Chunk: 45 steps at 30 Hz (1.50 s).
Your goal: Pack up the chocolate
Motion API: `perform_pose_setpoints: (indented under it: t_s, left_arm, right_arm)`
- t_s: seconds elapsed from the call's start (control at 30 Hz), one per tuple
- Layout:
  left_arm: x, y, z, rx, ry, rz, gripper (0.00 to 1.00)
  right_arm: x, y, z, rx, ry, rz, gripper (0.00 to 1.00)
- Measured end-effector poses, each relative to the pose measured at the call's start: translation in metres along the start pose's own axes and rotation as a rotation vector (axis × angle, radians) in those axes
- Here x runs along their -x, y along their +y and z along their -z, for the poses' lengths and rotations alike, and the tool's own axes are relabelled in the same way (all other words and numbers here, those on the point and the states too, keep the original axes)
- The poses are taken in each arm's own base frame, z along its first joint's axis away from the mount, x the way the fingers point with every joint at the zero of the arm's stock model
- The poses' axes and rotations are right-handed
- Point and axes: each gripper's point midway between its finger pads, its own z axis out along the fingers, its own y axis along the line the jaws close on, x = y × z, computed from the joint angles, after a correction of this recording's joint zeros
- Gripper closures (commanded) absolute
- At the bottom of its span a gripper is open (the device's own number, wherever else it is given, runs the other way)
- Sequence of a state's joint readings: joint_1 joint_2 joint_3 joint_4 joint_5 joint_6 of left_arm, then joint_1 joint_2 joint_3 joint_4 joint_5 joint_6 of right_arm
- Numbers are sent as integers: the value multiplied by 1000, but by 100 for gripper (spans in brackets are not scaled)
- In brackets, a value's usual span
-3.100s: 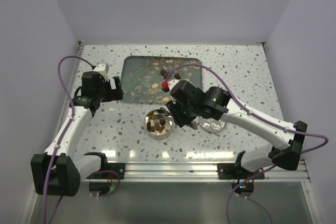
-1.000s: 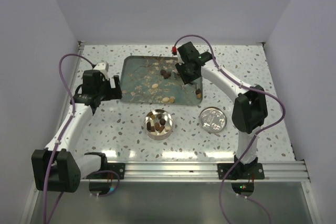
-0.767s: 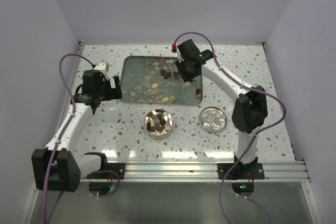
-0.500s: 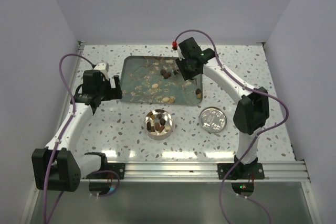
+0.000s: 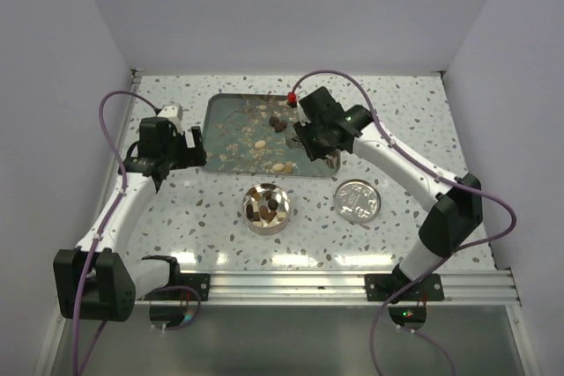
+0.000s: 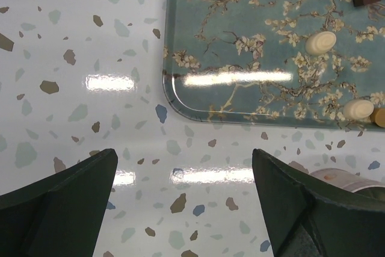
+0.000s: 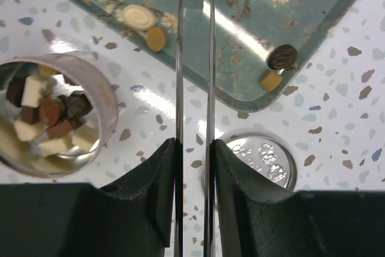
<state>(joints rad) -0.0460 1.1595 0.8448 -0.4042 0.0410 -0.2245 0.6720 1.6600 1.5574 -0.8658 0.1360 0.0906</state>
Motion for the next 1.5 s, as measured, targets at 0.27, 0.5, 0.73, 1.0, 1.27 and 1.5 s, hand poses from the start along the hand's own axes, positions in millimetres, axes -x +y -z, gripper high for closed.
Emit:
perform_pose_setpoints:
  t_s: [0.27,0.5,0.73,1.0,1.27,1.5]
  left_arm:
    - [0,-1,3,-7,-7,0,0]
    - [-5,-1,8,-12,-14,0,0]
    - [-4,-2,14,-18,-33,-1,0]
    - [-4,-2,20,-20,-46,-5,0]
    - [-7,-1,21,-18,-40,-7,0]
    - [-7,-1,21,-18,-40,-7,0]
  right_arm:
    - [-11,68,68,127,-77,75,70]
    - [-47,107,106,190,-37,137,69]
    - [-67,125,117,213,3,160,66]
    - [-71,132,118,206,11,167,61]
    - [-71,132,119,199,15,157,62]
    - [-68,127,118,171,0,150,62]
